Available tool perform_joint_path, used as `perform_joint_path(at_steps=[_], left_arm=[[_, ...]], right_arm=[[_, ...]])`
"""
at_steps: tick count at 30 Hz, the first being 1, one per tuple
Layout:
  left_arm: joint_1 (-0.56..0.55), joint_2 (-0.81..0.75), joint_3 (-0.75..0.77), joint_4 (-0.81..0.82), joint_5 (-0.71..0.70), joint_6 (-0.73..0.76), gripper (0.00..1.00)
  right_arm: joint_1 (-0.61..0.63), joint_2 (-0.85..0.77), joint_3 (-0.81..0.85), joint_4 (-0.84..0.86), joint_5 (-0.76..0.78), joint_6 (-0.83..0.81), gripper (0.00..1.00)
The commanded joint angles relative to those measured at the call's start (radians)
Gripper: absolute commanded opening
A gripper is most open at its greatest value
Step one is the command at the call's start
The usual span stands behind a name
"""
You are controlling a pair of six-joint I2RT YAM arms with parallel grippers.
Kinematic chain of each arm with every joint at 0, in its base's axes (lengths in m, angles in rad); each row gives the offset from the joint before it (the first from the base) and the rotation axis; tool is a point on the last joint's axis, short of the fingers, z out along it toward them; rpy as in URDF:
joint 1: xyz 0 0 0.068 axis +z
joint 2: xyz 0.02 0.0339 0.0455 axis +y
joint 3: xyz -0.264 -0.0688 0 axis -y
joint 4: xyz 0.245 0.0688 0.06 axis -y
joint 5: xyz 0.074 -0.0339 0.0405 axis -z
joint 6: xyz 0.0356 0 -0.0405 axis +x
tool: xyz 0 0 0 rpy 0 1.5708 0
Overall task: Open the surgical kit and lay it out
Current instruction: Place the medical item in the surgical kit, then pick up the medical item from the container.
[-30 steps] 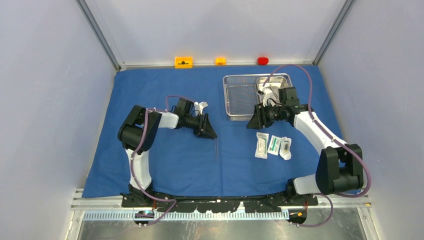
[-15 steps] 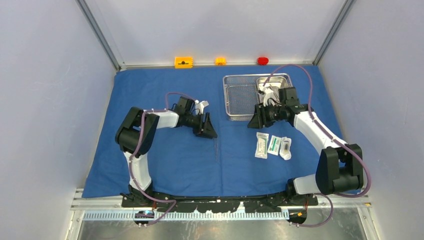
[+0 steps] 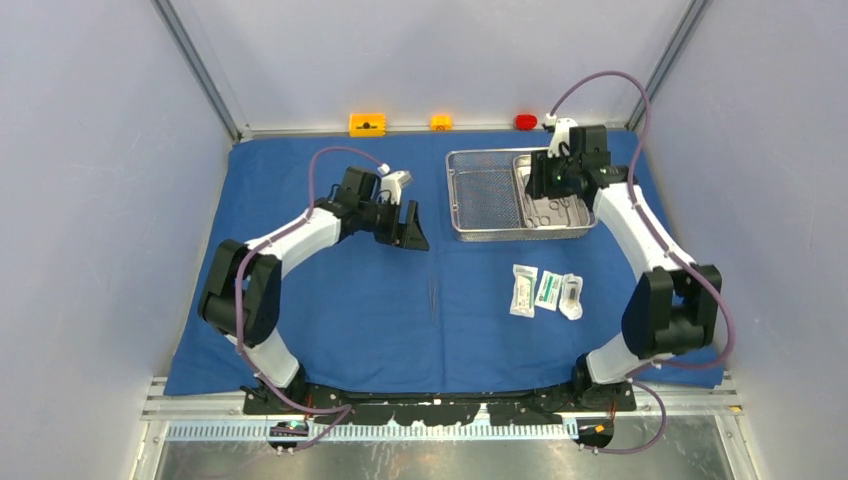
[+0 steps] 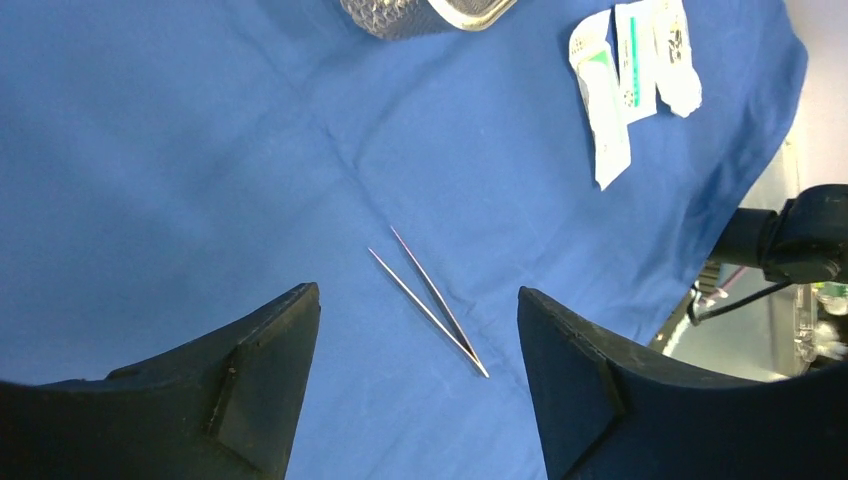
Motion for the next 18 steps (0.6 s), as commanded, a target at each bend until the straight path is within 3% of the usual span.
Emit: perform_joint_path(at_steps=[1, 9, 18], left_arm=[[0.003, -0.061, 0.061, -0.067, -0.05, 0.096, 0.76], [0.001, -0.095, 0.101, -0.098, -0.059, 0.158, 0.82], [0.001, -0.077, 0.113, -0.097, -0.039, 0.162, 0.82]], right_arm=[[-0.056, 0.154, 0.155, -0.022, 0.141, 0.018, 0.51], [-0.095, 0.454, 0.376, -0.098, 0.225, -0.041, 0.5], [-0.162, 0.691, 0.6, -0.203, 0.194, -0.099, 0.49]])
